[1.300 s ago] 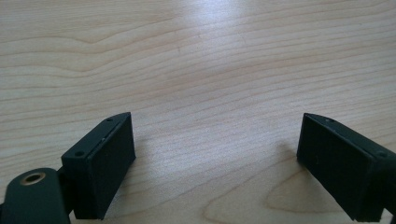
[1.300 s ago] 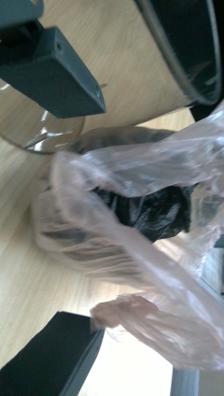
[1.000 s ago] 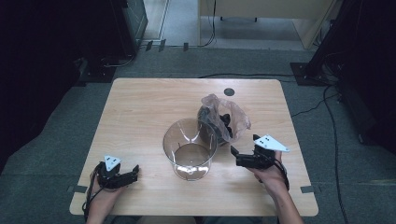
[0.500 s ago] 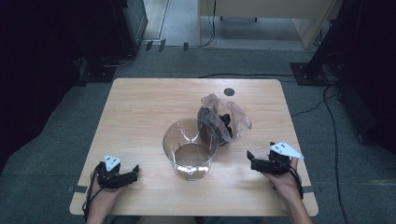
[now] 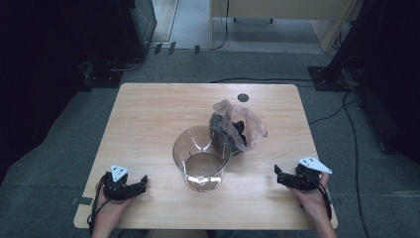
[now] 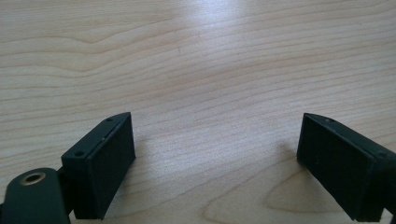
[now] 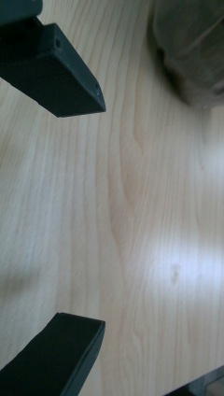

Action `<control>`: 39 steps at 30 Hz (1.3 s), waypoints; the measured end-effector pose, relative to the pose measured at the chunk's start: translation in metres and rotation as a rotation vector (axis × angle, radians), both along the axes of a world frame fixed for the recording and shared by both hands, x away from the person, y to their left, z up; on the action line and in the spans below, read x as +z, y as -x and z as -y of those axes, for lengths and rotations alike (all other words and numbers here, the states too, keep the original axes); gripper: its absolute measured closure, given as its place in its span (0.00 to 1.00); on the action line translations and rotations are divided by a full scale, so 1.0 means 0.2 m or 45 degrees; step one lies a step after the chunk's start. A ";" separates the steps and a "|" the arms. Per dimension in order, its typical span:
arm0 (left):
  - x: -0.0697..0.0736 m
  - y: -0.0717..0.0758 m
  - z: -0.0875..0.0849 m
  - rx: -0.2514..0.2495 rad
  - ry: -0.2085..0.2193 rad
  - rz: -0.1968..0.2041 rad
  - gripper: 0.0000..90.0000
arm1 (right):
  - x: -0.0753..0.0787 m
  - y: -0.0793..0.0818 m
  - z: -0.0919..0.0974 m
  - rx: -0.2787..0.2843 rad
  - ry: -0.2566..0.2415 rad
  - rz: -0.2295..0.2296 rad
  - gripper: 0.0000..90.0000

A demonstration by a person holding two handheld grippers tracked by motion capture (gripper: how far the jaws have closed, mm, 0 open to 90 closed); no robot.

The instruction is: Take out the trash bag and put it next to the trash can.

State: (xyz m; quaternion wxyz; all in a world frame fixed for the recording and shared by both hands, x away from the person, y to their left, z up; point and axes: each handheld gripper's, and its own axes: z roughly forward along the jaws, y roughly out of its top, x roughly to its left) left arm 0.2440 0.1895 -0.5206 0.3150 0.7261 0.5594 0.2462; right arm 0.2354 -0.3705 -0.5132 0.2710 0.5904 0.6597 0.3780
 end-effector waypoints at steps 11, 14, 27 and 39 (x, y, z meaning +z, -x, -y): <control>0.00 0.00 0.00 0.000 0.000 0.000 0.12 | -0.05 0.06 0.11 -0.091 0.018 -0.093 0.00; 0.00 0.00 0.00 0.000 0.000 0.000 0.12 | -0.05 0.07 0.12 -0.102 0.032 -0.110 0.00; 0.00 0.00 0.00 0.000 0.000 0.000 0.12 | -0.07 0.13 0.16 -0.163 0.108 -0.218 0.00; 0.00 0.00 0.00 -0.001 0.000 0.000 0.12 | -0.07 0.18 0.17 -0.138 0.109 -0.220 0.00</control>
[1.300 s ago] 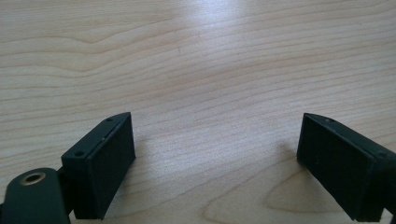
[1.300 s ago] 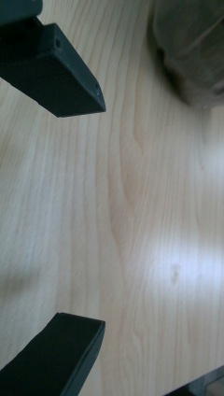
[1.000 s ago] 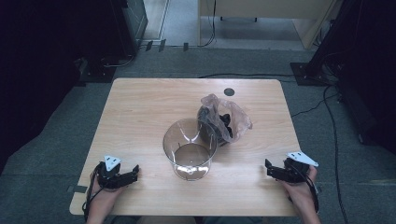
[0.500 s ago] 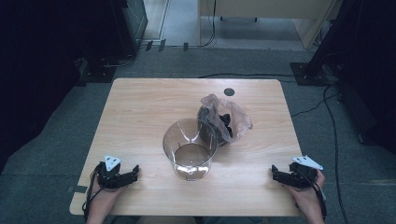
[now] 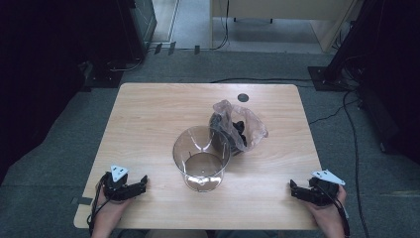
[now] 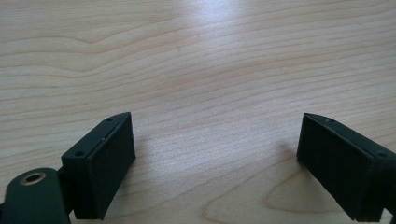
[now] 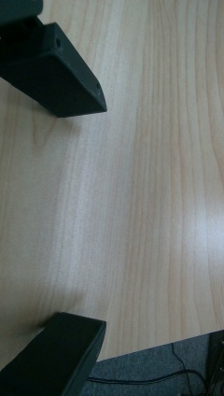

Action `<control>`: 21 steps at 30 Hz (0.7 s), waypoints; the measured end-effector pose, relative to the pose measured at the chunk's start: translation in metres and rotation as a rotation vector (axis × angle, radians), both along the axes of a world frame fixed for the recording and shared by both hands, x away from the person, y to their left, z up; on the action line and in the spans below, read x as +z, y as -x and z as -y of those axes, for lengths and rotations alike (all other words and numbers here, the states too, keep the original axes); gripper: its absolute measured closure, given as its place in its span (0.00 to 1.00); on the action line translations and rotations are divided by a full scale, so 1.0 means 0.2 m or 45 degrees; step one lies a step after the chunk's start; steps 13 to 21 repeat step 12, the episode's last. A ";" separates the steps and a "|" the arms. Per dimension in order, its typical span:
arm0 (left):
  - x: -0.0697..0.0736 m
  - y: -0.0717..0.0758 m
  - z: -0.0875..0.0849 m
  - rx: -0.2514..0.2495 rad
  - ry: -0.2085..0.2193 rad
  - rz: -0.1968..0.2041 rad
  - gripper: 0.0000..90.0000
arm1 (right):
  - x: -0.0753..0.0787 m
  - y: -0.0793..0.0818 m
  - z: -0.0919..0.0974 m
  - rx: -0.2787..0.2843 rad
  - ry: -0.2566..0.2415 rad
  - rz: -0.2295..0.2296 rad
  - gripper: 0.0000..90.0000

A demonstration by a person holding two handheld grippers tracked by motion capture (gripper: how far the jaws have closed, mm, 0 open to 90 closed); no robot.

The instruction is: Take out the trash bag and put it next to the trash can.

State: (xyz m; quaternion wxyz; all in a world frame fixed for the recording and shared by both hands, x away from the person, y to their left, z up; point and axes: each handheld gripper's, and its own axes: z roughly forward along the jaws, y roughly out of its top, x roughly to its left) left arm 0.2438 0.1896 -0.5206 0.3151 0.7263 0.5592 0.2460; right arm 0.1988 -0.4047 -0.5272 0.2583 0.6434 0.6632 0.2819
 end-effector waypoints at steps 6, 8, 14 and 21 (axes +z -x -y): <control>0.00 0.00 0.00 -0.003 -0.001 -0.001 0.12 | 0.00 0.01 0.00 0.003 -0.002 -0.002 0.00; 0.00 0.00 0.00 -0.004 -0.001 -0.001 0.12 | 0.00 0.01 0.00 0.003 -0.003 -0.001 0.00; 0.00 0.00 0.00 -0.005 -0.001 -0.001 0.12 | 0.00 0.01 0.00 0.003 -0.002 -0.002 0.00; 0.00 0.00 0.00 -0.005 -0.001 -0.001 0.12 | 0.00 0.01 0.00 0.003 -0.002 -0.002 0.00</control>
